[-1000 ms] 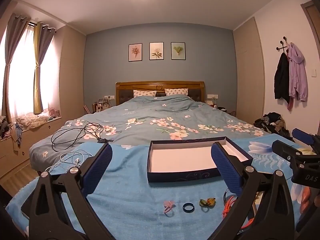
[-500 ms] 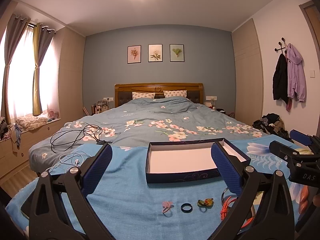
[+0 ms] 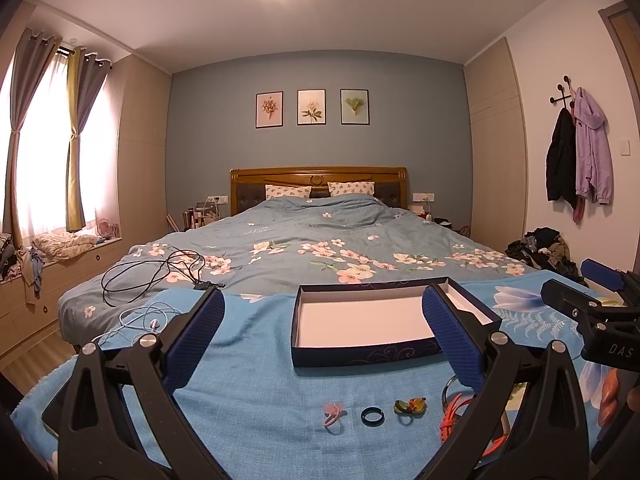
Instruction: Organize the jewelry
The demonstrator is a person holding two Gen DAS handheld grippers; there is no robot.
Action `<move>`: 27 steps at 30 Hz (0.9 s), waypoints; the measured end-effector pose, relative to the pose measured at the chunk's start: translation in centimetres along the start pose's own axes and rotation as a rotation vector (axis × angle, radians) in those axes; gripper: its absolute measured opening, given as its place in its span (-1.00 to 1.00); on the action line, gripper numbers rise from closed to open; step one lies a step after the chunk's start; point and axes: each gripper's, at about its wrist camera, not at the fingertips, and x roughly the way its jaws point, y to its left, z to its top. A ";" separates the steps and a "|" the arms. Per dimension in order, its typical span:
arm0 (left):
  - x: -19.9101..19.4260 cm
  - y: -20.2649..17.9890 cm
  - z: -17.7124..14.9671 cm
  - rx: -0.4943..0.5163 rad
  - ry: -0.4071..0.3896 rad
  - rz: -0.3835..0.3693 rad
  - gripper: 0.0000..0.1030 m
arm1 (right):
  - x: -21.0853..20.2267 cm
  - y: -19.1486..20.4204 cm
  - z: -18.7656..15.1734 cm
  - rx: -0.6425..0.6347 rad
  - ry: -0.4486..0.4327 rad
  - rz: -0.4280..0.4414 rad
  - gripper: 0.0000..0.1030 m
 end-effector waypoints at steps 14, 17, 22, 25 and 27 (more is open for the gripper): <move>-0.1 0.1 0.0 -0.007 -0.003 -0.004 0.89 | 0.0 0.0 -0.1 0.003 0.005 0.007 0.87; -0.1 0.1 0.0 -0.006 -0.003 -0.003 0.89 | 0.0 0.0 -0.1 0.002 0.004 0.008 0.87; -0.1 0.1 0.0 -0.007 -0.002 -0.004 0.89 | 0.0 0.1 -0.1 0.002 0.005 0.008 0.87; -0.1 0.1 0.0 -0.006 -0.002 -0.005 0.89 | 0.1 0.1 -0.1 0.003 0.005 0.009 0.87; -0.1 0.1 0.0 -0.006 -0.003 -0.005 0.89 | 0.1 0.1 -0.1 0.003 0.007 0.008 0.87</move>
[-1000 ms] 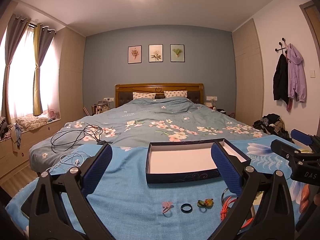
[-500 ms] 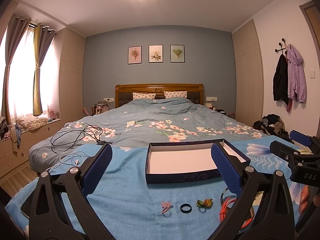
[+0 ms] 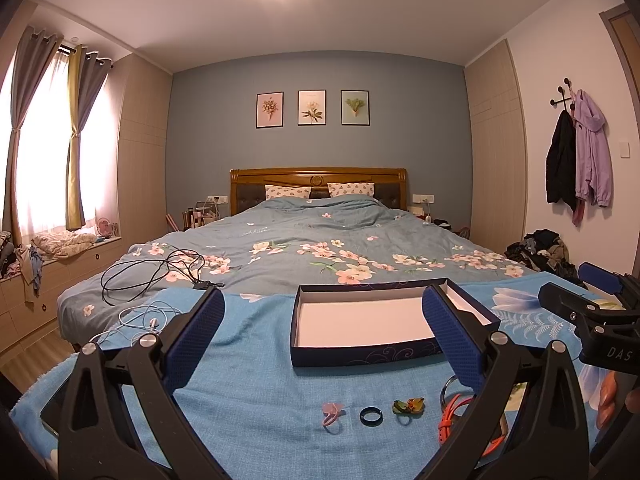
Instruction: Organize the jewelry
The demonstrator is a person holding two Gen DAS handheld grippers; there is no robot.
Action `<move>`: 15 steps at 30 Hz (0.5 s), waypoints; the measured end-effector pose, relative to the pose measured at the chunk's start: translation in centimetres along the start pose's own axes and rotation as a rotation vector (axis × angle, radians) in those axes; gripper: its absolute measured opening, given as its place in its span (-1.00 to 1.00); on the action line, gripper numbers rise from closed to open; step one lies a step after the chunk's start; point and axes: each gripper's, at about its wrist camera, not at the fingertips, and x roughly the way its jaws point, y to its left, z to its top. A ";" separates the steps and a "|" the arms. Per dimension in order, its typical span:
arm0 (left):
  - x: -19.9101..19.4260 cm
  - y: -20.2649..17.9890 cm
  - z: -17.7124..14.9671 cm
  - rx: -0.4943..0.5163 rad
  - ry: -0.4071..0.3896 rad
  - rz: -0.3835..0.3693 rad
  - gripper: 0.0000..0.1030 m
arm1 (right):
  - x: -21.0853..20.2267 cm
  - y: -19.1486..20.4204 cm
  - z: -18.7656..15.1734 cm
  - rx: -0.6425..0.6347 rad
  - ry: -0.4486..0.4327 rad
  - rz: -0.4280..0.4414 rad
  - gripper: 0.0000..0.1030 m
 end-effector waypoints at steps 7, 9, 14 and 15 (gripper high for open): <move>0.0 0.0 0.0 0.000 0.001 -0.002 0.89 | 0.0 0.0 0.0 0.001 0.000 0.001 0.87; 0.0 0.1 0.0 0.000 0.003 -0.003 0.89 | 0.0 0.0 0.0 0.001 0.000 0.000 0.87; -0.1 0.0 0.0 0.001 0.003 -0.006 0.89 | 0.0 0.0 0.0 0.001 -0.001 0.002 0.87; -0.1 0.0 0.0 0.001 0.003 -0.006 0.89 | 0.0 0.0 0.0 0.000 0.002 0.001 0.87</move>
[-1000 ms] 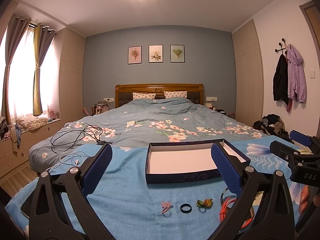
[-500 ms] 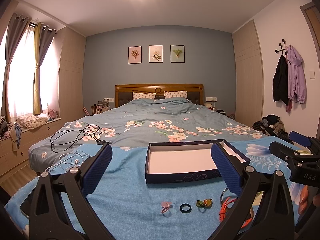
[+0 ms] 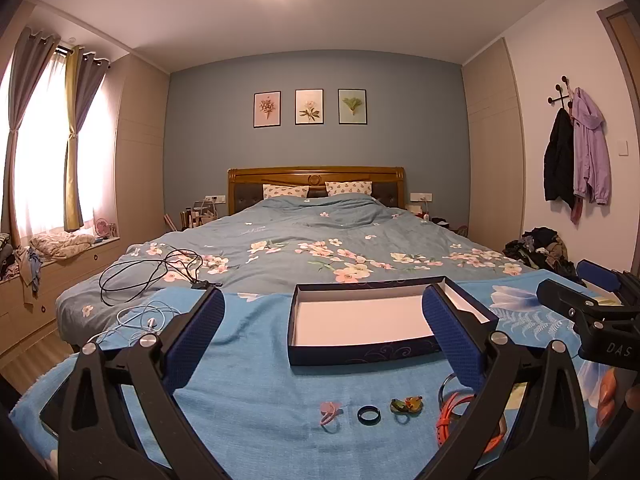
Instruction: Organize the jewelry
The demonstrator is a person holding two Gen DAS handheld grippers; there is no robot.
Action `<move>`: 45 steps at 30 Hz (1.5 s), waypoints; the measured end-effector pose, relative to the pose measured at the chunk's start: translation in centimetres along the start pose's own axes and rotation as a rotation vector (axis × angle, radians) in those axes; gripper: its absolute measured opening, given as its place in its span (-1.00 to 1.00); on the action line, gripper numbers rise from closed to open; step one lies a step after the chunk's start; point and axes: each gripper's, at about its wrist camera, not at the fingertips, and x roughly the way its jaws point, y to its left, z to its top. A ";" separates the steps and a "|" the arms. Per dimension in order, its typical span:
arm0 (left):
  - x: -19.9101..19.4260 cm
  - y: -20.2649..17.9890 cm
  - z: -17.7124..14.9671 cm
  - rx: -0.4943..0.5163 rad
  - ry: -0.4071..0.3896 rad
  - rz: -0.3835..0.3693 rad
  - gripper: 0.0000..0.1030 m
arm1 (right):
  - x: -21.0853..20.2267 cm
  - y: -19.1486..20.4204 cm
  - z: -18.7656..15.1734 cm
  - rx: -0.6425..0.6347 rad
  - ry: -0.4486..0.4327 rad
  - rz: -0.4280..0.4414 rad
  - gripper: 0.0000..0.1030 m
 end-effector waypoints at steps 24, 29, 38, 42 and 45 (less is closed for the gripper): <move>2.7 -3.1 -2.1 0.108 0.195 -0.245 0.89 | 1.6 -1.7 -1.1 -0.002 0.161 0.008 0.87; 5.3 -4.6 -4.0 0.147 0.332 -0.337 0.88 | 3.0 -2.0 -2.8 -0.019 0.299 0.060 0.70; 7.1 -7.1 -7.4 0.232 0.485 -0.430 0.45 | 4.8 -1.6 -4.6 -0.017 0.441 0.156 0.14; 7.4 -7.7 -8.2 0.222 0.538 -0.452 0.20 | 5.7 -1.0 -4.4 -0.030 0.464 0.209 -0.05; 7.7 -7.2 -8.5 0.194 0.581 -0.474 -0.05 | 6.8 -0.4 -4.5 -0.042 0.495 0.237 -0.19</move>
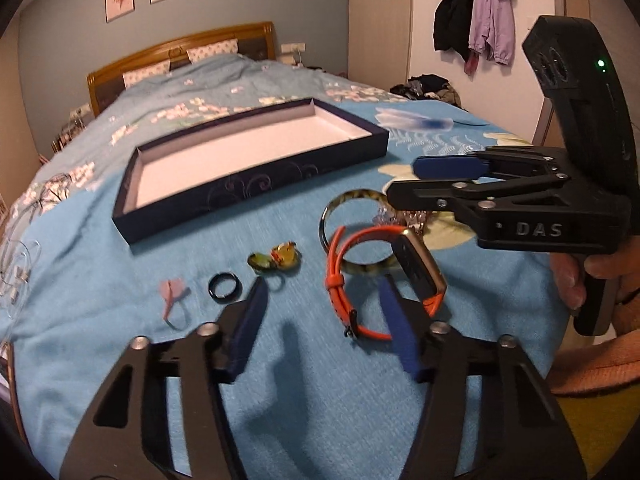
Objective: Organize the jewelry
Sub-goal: 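Grasp the orange watch band with the left tool while the right tool grasps the tortoiseshell bangle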
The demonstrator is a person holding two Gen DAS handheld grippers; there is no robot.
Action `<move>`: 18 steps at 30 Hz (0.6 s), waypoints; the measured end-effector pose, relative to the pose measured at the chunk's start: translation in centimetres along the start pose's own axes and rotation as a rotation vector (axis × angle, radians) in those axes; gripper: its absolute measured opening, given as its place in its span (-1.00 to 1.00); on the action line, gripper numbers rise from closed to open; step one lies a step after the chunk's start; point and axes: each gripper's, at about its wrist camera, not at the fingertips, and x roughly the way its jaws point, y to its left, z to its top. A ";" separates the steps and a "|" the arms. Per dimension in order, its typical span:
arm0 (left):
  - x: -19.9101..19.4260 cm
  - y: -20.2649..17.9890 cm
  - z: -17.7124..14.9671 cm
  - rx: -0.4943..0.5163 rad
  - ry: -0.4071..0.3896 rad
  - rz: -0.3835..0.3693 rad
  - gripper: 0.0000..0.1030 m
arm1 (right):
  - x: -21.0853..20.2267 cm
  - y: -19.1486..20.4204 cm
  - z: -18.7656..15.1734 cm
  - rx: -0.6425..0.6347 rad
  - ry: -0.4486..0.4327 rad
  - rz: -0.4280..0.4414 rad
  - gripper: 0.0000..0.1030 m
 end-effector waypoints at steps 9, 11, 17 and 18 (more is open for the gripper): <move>0.1 0.8 0.1 -0.046 0.058 -0.103 -0.59 | 1.6 -0.3 0.9 -0.017 0.057 0.030 -0.45; 0.1 0.9 0.3 -0.045 0.065 -0.113 -0.70 | 2.0 0.0 1.2 -0.043 0.078 0.029 -0.48; 0.3 2.0 0.8 -0.066 0.080 -0.127 -0.82 | 3.3 0.3 1.5 -0.087 0.137 0.045 -0.86; 0.3 2.2 0.9 -0.067 0.077 -0.119 -0.83 | 3.3 0.3 1.5 -0.090 0.134 0.043 -0.86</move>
